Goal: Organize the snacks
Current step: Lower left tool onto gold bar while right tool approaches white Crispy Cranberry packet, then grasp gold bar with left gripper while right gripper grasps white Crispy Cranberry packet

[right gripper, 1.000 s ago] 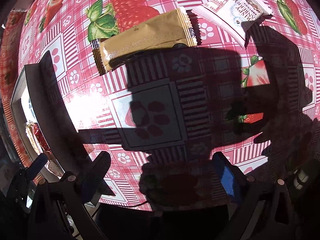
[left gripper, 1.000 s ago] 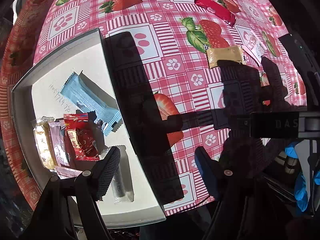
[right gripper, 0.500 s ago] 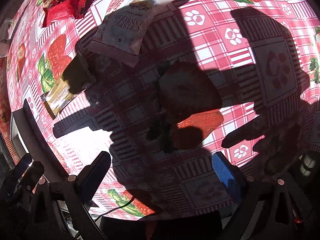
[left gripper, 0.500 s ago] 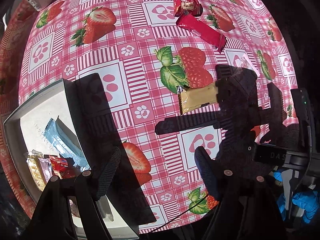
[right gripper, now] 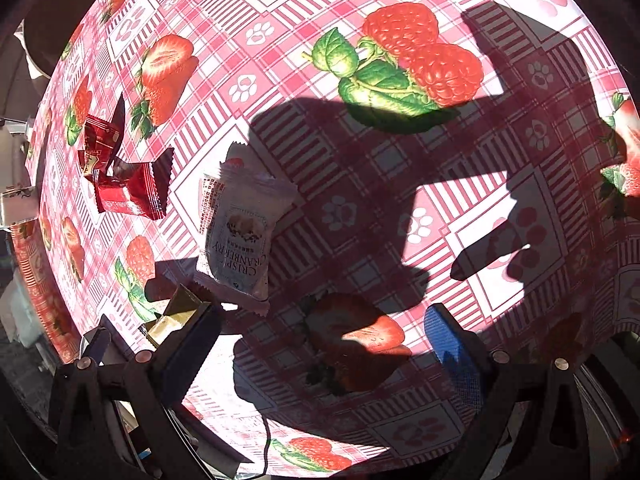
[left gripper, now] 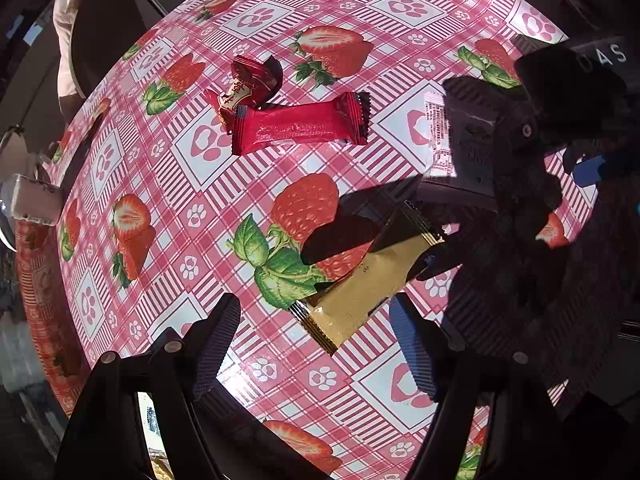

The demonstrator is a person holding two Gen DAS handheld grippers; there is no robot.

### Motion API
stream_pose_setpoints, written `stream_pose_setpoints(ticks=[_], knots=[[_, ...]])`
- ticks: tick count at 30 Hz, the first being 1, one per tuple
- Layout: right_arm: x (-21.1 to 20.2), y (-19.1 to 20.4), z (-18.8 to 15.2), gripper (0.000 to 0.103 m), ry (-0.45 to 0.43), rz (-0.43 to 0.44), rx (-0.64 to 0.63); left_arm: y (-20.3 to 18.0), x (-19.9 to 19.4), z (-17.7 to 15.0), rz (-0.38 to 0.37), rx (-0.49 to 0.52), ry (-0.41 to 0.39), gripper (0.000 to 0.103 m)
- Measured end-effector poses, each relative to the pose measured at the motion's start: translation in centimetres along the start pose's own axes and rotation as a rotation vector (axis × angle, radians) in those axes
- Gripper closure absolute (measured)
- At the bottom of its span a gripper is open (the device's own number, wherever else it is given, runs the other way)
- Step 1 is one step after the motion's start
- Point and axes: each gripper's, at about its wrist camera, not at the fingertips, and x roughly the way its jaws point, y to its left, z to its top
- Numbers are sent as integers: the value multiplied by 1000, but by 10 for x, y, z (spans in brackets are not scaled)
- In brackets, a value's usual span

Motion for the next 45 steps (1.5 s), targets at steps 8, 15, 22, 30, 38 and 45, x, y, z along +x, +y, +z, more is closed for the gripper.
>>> stream_pose_setpoints(ticks=[8,15,22,30,38,45], knots=[[-2,27,33,1,4,18,4,8,23,-7,-30,-15,5,16],[20,70,19,1,16,-44,-73,66,42,-13,-110,-306,71,14],[27,76,18,1,-3,-132,-132,89,50,-20,-125,-333,97,14],[36,89,5,0,-36,-224,-208,102,46,-26,-136,-475,149,14],[29,79,-9,0,-84,-220,-214,101,57,-45,-221,-656,243,13],[27,83,1,0,3,-233,-256,85,61,-30,-156,-585,240,13]])
